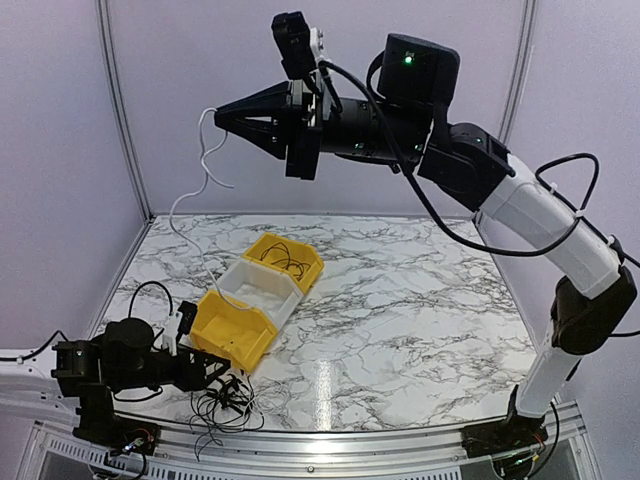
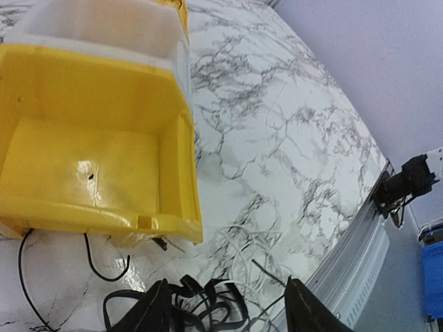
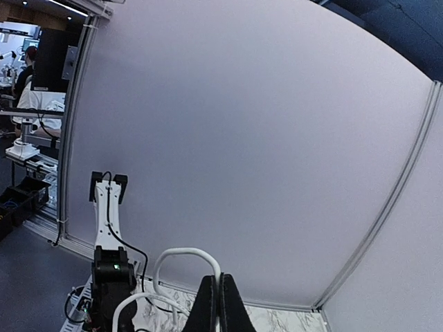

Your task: Untangle the cables

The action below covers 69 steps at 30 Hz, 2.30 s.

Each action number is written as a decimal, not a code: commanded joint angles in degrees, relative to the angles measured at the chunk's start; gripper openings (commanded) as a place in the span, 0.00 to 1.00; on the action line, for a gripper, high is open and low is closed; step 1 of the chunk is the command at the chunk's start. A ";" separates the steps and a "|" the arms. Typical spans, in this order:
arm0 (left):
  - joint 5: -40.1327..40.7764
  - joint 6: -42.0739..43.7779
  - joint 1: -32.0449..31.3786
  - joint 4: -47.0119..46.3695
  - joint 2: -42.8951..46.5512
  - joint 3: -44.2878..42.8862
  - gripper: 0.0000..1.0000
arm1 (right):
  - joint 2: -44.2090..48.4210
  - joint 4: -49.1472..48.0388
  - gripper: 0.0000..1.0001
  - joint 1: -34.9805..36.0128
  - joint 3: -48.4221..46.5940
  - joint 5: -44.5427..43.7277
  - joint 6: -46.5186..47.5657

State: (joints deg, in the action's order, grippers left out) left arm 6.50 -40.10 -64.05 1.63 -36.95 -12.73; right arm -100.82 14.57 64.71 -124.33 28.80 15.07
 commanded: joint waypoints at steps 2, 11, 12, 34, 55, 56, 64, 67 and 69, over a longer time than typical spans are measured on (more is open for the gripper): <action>9.54 0.24 0.16 10.46 5.07 -9.62 0.64 | 2.07 -4.78 0.00 -3.14 7.81 -3.09 0.40; 31.66 -3.89 0.18 22.22 8.18 -22.28 0.72 | 1.65 -7.96 0.00 -4.15 17.91 -3.78 1.87; 33.72 -3.89 0.22 23.02 7.27 -23.69 0.74 | 1.14 -8.19 0.00 -4.22 18.43 -3.62 1.74; 31.02 1.15 14.57 28.52 -18.85 -52.26 0.99 | -11.18 -13.17 0.00 -8.05 22.77 -5.64 -0.88; 24.18 6.55 21.95 28.43 -23.44 -58.36 0.99 | -11.83 -11.73 0.00 -8.20 15.86 -2.98 -4.48; 24.56 6.06 21.95 28.10 -23.50 -58.38 0.99 | -12.09 -11.87 0.00 -8.24 16.06 -2.88 -4.72; 30.99 6.41 22.38 28.11 -23.52 -57.02 0.99 | -14.04 -12.43 0.00 -8.26 13.10 -3.44 -4.19; 31.37 8.67 22.44 25.33 -21.52 -55.94 0.99 | -14.64 -11.86 0.00 -8.44 14.33 -4.35 -3.21; 31.16 9.87 22.39 24.15 -20.84 -55.85 0.99 | -15.09 -11.75 0.00 -8.54 16.47 -4.16 -2.70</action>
State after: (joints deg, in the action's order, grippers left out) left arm 36.01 -33.36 -41.93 28.49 -60.14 -69.19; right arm -114.96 2.63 56.58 -108.55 25.34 11.14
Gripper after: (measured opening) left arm 0.989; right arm 0.022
